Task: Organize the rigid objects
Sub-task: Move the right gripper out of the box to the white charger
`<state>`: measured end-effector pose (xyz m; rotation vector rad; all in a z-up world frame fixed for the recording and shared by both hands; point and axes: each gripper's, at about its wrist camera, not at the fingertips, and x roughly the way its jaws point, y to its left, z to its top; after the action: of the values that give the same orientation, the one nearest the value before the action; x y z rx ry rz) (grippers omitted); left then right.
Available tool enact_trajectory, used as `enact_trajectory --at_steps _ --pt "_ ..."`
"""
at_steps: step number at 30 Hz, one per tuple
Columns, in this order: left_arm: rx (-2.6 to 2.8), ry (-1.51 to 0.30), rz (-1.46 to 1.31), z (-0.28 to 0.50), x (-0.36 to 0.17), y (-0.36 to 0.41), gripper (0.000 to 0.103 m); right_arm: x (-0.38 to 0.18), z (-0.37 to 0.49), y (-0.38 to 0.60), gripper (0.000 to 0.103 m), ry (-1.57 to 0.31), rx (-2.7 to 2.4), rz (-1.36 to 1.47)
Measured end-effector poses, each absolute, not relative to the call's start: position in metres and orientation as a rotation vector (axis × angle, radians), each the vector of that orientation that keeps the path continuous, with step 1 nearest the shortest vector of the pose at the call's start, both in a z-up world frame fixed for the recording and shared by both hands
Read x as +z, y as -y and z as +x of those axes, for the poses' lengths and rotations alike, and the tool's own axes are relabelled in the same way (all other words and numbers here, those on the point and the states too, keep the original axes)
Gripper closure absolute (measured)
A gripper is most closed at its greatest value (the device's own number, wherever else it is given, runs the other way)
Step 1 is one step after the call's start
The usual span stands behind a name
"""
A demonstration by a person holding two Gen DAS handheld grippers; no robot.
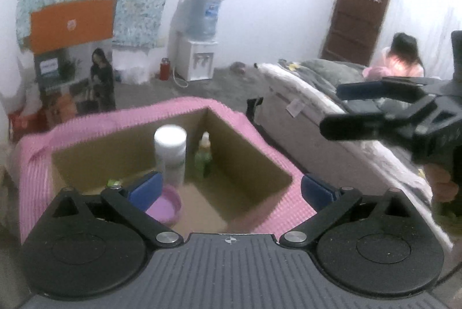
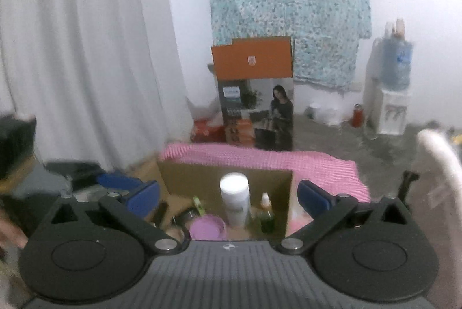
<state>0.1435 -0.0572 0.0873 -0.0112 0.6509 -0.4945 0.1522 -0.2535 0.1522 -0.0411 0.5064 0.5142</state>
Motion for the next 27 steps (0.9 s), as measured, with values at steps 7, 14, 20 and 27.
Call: enact_trajectory --at_steps 7,14,20,27 --pt "-0.458 -0.705 -0.046 0.107 0.054 0.025 0.0 0.131 0.105 0.2 0.0 -0.54 0.432 -0.324" --pt "-0.431 -0.73 -0.124 0.082 0.03 0.0 0.0 0.11 0.078 0.181 0.0 -0.595 0.528 -0.267" --pt "-0.483 -0.782 -0.237 0.075 0.006 -0.013 0.0 0.069 0.078 0.186 0.0 -0.709 0.633 -0.009" --pt "-0.375 -0.763 -0.144 0.076 -0.016 -0.012 0.0 0.018 0.08 0.194 0.0 -0.781 0.54 0.198"
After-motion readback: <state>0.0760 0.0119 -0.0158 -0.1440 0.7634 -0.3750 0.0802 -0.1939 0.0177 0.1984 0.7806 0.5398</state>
